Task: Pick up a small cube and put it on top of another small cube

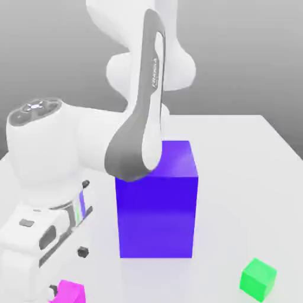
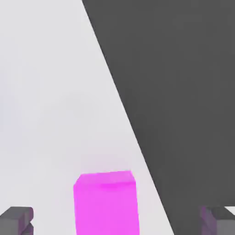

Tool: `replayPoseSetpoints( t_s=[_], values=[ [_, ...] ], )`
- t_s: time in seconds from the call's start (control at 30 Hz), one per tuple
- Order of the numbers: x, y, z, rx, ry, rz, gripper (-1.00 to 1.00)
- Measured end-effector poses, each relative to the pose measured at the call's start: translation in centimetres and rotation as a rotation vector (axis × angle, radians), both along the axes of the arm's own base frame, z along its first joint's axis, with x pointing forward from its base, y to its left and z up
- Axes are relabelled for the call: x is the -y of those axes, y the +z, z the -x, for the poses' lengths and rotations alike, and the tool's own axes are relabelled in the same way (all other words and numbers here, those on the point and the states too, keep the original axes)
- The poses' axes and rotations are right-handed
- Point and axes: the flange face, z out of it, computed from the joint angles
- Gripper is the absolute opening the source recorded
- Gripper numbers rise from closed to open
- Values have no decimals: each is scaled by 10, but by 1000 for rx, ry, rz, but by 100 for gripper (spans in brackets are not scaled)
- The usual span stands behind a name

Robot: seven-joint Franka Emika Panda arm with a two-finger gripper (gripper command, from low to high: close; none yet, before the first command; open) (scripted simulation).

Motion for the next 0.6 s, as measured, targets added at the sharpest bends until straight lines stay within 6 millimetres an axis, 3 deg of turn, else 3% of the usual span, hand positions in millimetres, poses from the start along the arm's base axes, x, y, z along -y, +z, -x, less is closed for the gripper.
replayPoseSetpoints(
  t_s=[0.1,0.13,0.33,0.4,0.5,0.6],
  values=[
    [2,-44,1,-6,11,5,0],
    [2,-53,2,-6,11,5,-100],
    [2,-58,2,-9,11,3,-100],
    [2,-42,1,-8,13,5,-100],
    [0,-2,1,-8,16,4,-100],
    [-44,12,-7,-9,117,3,-100]
  ],
)
